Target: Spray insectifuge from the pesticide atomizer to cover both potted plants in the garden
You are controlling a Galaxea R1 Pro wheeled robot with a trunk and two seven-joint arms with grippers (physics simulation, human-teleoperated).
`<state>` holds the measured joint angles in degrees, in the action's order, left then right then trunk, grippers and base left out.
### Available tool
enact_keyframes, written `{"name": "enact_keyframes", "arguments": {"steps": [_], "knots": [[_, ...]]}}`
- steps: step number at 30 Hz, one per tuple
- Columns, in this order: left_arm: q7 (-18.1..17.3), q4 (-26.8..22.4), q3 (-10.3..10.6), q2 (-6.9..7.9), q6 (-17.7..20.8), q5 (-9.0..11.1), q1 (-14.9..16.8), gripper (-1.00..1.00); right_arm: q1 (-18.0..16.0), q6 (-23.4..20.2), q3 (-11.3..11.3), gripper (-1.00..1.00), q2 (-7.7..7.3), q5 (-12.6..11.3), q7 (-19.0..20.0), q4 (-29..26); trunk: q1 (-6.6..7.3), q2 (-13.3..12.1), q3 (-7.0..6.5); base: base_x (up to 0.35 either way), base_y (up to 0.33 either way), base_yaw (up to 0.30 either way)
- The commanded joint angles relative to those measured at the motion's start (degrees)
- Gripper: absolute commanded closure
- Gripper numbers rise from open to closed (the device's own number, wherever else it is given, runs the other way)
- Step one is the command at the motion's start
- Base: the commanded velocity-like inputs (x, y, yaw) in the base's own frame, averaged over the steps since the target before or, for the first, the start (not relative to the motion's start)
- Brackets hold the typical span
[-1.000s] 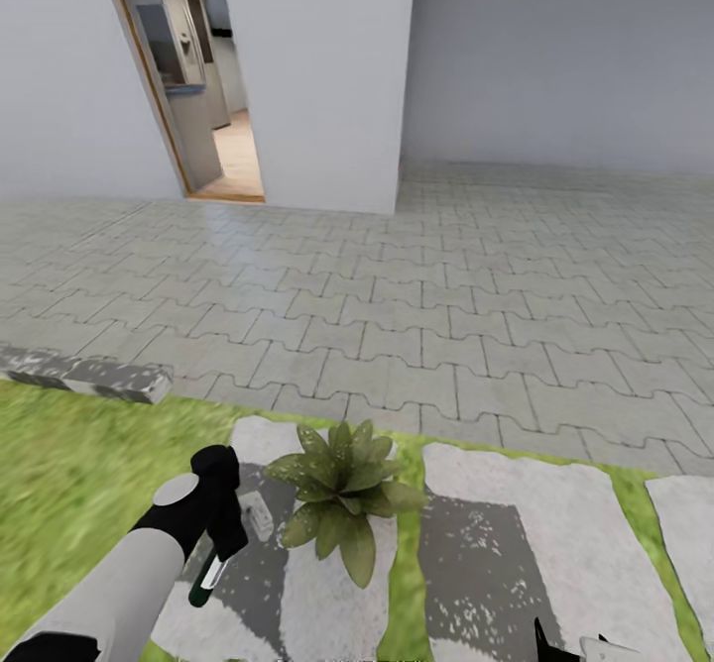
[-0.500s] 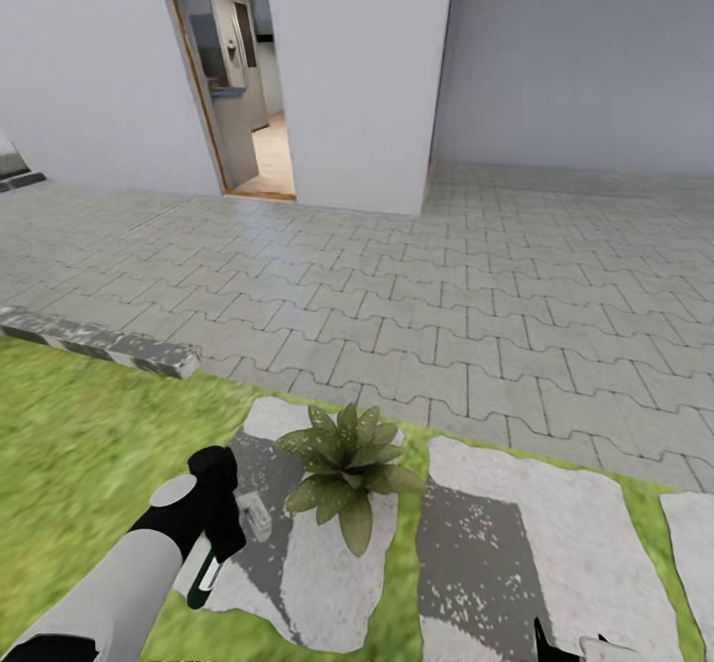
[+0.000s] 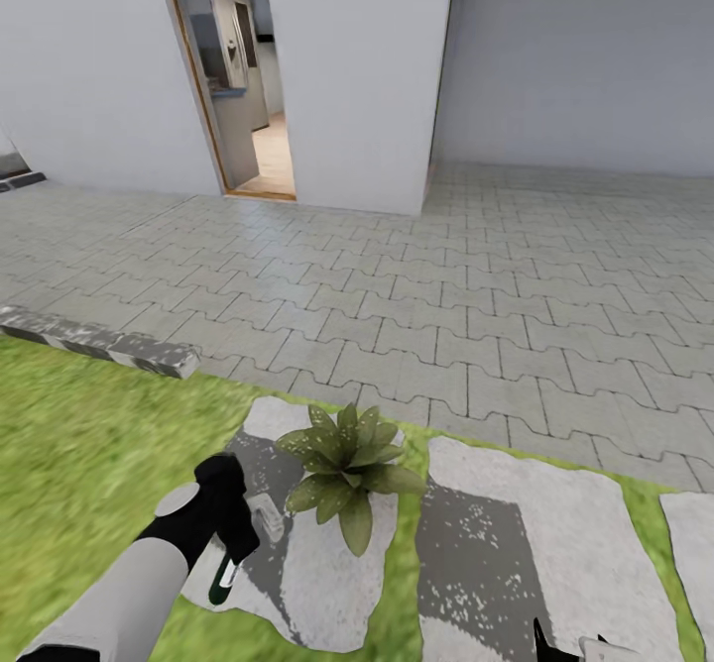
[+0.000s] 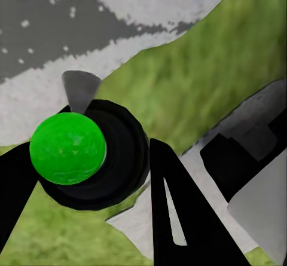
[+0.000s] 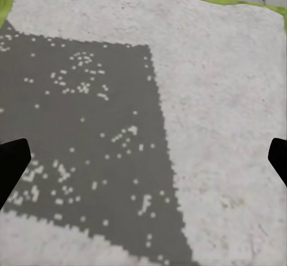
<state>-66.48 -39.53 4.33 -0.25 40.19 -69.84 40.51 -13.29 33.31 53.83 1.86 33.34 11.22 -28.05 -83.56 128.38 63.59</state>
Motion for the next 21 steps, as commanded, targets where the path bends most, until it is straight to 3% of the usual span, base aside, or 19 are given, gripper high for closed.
{"name": "enact_keyframes", "arguments": {"steps": [1, 7, 14, 21], "knots": [[0.4, -0.1, 0.1, 0.01, 0.4, 0.3, -0.5, 1.00, 0.0, 0.2, 0.5, -1.00, 0.06, 0.2, 0.5, -0.1, 0.01, 0.0, 0.05, 0.000, 0.000, 0.000], [6.0, -0.4, -0.1, -0.24, 0.3, 1.8, -2.1, 1.00, -0.1, 0.2, 0.5, -1.00, 0.08, 0.2, 0.5, -0.1, 0.01, 0.0, 0.05, 0.000, 0.000, 0.045], [6.4, -0.9, 0.0, -0.30, 0.4, 4.2, -2.2, 1.00, -0.1, 0.2, 0.5, -1.00, 0.08, 0.2, 0.5, -0.1, 0.01, 0.0, 0.05, 0.000, 0.000, 0.257], [6.4, -0.9, -0.1, -0.44, 0.3, 5.2, -2.3, 1.00, -0.1, 0.2, 0.4, -1.00, 0.08, 0.2, 0.5, -0.1, 0.01, 0.0, 0.05, 0.000, 0.000, 0.276]]}}
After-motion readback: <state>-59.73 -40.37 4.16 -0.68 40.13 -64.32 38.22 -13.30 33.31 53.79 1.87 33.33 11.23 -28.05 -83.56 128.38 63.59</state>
